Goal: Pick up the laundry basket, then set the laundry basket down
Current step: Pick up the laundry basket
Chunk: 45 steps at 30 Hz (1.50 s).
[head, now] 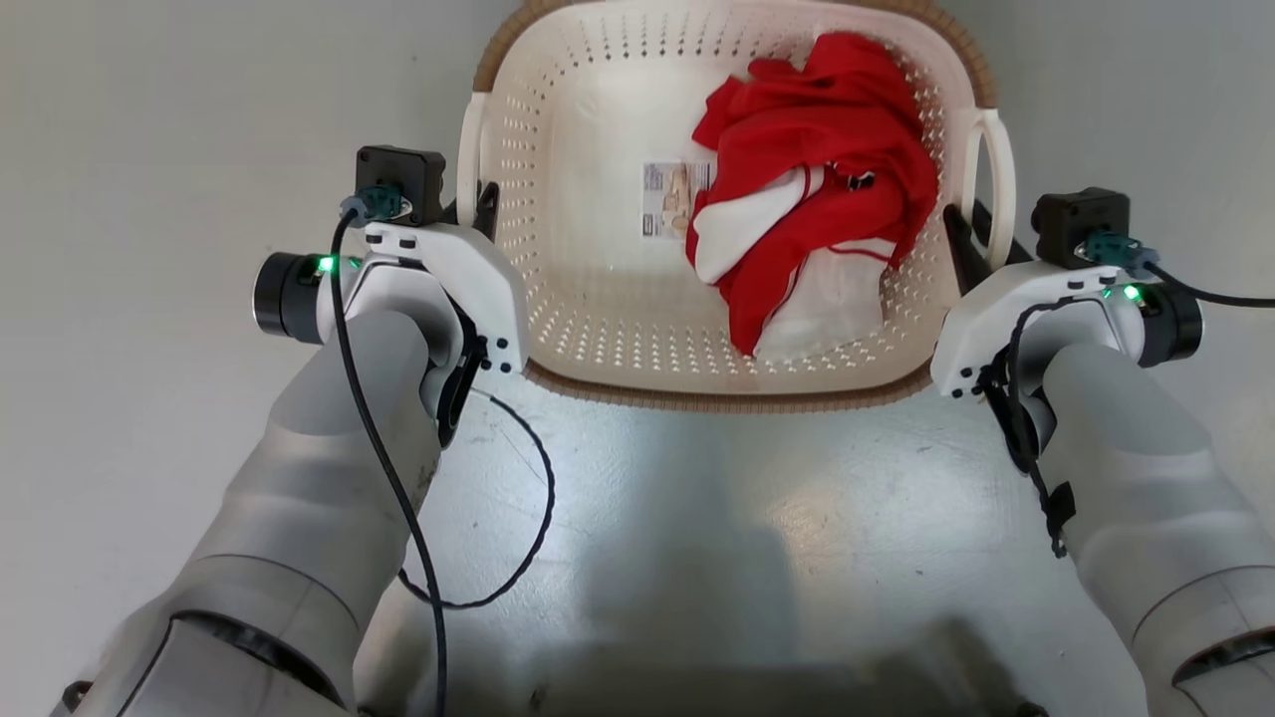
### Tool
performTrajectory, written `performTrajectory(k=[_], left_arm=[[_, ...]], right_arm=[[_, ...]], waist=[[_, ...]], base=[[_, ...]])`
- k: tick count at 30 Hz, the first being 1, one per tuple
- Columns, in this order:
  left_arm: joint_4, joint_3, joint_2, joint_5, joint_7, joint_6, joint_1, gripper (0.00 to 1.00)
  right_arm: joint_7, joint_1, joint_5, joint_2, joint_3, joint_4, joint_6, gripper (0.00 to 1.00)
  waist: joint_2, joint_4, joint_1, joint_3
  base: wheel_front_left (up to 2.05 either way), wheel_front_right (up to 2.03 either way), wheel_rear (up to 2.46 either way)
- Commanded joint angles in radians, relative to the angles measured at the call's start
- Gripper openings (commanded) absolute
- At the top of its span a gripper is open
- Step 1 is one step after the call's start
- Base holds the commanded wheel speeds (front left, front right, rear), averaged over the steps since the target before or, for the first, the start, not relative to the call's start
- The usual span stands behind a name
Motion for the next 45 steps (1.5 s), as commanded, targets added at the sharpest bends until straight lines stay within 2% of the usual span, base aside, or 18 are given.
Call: performTrajectory(k=[1,15,34,45], left_arm=[[-0.006,0.001,0.028,-0.005,0.000,0.007,0.020,0.00],[0.028,-0.037,0.028,-0.037,0.039,-0.006,0.111,0.00],[0.045,-0.067,0.030,-0.075,0.154,-0.056,0.354,0.00],[0.046,-0.076,0.037,-0.100,0.206,-0.075,0.477,0.00]], right_arm=[[0.012,0.051,0.000,0.027,0.034,0.006,0.007,0.00],[0.111,0.127,0.085,0.054,0.119,0.026,0.007,0.00],[0.283,0.300,0.228,0.057,0.262,0.008,0.007,0.00],[0.361,0.390,0.307,0.057,0.345,-0.024,0.007,0.00]], waist=[[0.0000,-0.003,-0.0001,-0.017],[0.0000,-0.042,-0.0001,-0.194],[0.0000,-0.073,-0.0001,-0.604],[0.0000,-0.086,-0.0001,-0.767]], base=[[0.00,0.00,0.00],[0.00,0.00,0.00],[0.00,0.00,0.00],[0.00,0.00,0.00]])
